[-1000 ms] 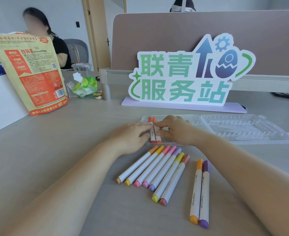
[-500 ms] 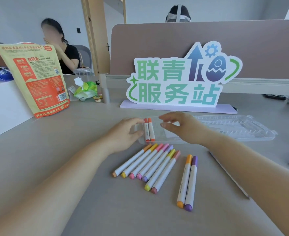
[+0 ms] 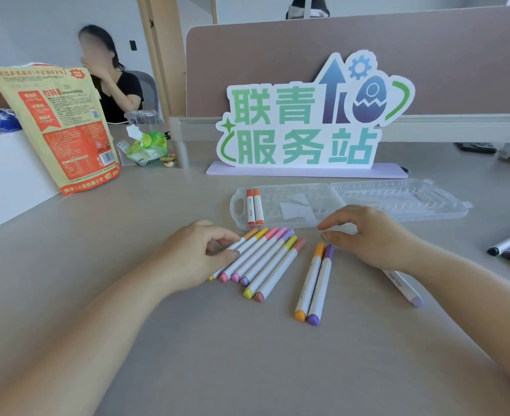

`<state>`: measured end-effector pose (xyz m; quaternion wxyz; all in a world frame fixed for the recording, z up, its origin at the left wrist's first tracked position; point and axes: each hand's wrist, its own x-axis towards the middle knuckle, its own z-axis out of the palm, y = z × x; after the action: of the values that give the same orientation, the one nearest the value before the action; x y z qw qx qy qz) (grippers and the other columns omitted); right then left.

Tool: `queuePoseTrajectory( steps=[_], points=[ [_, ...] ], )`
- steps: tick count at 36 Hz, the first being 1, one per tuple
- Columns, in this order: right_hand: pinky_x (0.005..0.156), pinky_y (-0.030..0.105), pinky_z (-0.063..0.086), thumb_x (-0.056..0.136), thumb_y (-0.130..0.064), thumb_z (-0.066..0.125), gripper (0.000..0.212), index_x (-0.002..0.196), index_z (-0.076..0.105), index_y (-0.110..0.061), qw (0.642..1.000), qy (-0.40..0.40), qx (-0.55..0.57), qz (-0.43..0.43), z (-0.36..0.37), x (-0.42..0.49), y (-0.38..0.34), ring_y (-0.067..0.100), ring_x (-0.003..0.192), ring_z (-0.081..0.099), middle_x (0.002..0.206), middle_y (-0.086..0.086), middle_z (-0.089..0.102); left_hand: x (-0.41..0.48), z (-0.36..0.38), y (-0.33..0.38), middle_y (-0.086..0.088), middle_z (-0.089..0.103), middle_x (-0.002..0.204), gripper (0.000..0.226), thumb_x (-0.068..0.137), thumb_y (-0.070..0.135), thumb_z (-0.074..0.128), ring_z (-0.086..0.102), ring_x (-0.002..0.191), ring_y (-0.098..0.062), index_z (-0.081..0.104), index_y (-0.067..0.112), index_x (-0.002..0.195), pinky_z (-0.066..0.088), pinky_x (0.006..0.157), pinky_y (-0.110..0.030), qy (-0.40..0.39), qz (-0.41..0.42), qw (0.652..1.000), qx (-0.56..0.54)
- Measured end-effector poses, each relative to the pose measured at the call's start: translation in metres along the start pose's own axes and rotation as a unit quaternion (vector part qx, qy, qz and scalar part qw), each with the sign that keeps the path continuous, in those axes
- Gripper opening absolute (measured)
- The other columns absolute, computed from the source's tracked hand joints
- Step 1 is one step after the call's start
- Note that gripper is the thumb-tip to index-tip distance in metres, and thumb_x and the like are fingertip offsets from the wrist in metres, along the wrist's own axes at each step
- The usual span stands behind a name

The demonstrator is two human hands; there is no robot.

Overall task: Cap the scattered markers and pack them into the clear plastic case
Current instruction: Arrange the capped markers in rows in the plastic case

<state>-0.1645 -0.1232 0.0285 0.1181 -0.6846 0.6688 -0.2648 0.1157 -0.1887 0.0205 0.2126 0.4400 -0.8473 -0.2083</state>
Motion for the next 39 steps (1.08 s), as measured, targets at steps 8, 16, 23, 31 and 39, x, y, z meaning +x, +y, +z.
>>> queuePoseTrajectory(
  steps=[8, 16, 23, 31, 39],
  points=[
    [0.086, 0.019, 0.037, 0.09, -0.027, 0.061, 0.016, 0.104, 0.069, -0.03, 1.0, -0.021, -0.013, 0.015, 0.001, 0.003, 0.004, 0.006, 0.102, 0.054, 0.109, -0.011, 0.061, 0.002, 0.001, -0.007, 0.017, 0.065, 0.091, 0.017, 0.088, 0.03, 0.063, 0.052, 0.058, 0.003, 0.069, 0.043, 0.098, 0.039, 0.053, -0.011, -0.022, 0.004, 0.998, -0.06],
    [0.087, 0.018, 0.035, 0.092, -0.02, 0.059, 0.017, 0.102, 0.07, -0.025, 0.999, -0.026, 0.005, 0.037, -0.007, 0.004, 0.004, 0.007, 0.102, 0.056, 0.1, -0.015, 0.064, 0.0, 0.001, -0.007, 0.024, 0.061, 0.081, 0.02, 0.09, 0.031, 0.06, 0.055, 0.07, 0.002, 0.066, 0.046, 0.102, 0.043, 0.064, -0.013, -0.039, 0.014, 0.998, -0.057],
    [0.089, 0.019, 0.035, 0.09, -0.021, 0.061, 0.015, 0.1, 0.072, -0.027, 0.998, -0.045, 0.011, 0.049, -0.015, 0.002, 0.005, 0.007, 0.104, 0.056, 0.105, -0.014, 0.066, 0.0, 0.01, -0.003, 0.024, 0.061, 0.096, 0.027, 0.089, 0.032, 0.062, 0.058, 0.088, -0.003, 0.064, 0.043, 0.114, 0.047, 0.083, -0.023, -0.067, 0.037, 0.996, -0.045],
    [0.09, 0.018, 0.034, 0.091, -0.022, 0.06, 0.016, 0.1, 0.071, -0.029, 0.997, -0.051, 0.008, 0.05, -0.019, 0.001, 0.005, 0.004, 0.104, 0.056, 0.104, -0.016, 0.066, -0.001, 0.012, -0.003, 0.02, 0.062, 0.103, 0.027, 0.089, 0.033, 0.061, 0.059, 0.09, -0.005, 0.064, 0.043, 0.114, 0.049, 0.087, -0.029, -0.069, 0.051, 0.995, -0.053],
    [0.074, 0.012, 0.043, 0.09, -0.021, 0.062, 0.014, 0.096, 0.072, -0.027, 0.997, -0.039, 0.034, 0.057, -0.023, 0.0, 0.009, -0.001, 0.1, 0.057, 0.101, -0.018, 0.066, -0.001, 0.014, -0.001, 0.021, 0.06, 0.097, 0.023, 0.088, 0.033, 0.063, 0.056, 0.087, 0.0, 0.065, 0.046, 0.107, 0.04, 0.073, -0.014, -0.049, 0.053, 0.996, -0.056]
  ],
)
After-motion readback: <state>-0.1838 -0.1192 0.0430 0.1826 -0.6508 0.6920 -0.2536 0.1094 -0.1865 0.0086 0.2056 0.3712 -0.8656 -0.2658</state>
